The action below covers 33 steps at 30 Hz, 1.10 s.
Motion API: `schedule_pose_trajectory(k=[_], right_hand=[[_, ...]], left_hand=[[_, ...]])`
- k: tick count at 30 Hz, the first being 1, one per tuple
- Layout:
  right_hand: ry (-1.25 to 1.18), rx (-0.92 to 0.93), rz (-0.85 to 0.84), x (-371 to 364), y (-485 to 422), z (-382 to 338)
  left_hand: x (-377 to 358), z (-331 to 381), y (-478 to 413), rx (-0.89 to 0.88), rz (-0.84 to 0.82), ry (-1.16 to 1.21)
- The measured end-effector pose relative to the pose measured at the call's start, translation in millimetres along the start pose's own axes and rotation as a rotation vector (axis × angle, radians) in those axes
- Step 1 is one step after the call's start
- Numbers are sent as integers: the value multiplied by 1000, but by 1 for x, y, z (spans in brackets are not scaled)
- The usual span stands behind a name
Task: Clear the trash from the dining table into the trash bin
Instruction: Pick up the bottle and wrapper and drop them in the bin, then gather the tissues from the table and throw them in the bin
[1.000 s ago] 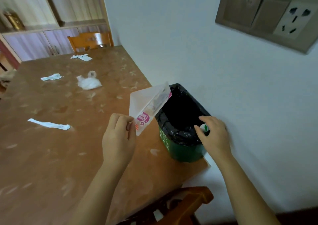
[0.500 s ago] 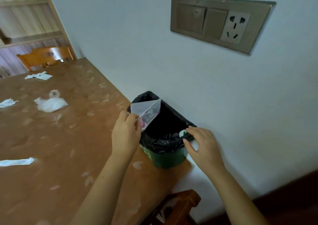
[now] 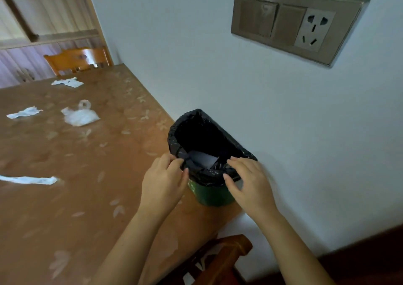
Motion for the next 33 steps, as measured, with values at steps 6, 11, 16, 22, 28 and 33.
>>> schedule_pose_trajectory(k=[6, 11, 16, 22, 28, 33], right_hand=[[-115, 194, -128, -33, 8, -51], [-208, 324, -272, -68, 29, -107], [-251, 444, -448, -97, 77, -168], [-268, 566, -561, -113, 146, -244], [-321, 611, -594, -124, 245, -347], [-399, 662, -718, -131, 349, -445]], left_hand=[[52, -38, 69, 245, 10, -227], [107, -63, 129, 437, 10, -380], [168, -75, 181, 582, 161, -471], [246, -94, 254, 712, 253, -554], [354, -114, 357, 845, 253, -626], [450, -123, 461, 993, 217, -712]])
Point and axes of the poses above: each hand's wrist, its own y-axis away from the middle knuckle, its own x-axis out of the back of the hand, z = x × y, the point moved 6 cm from there along -y, towards the middle knuckle, and after that the axes turned 13 degrees about z, right-handed, at the moved point
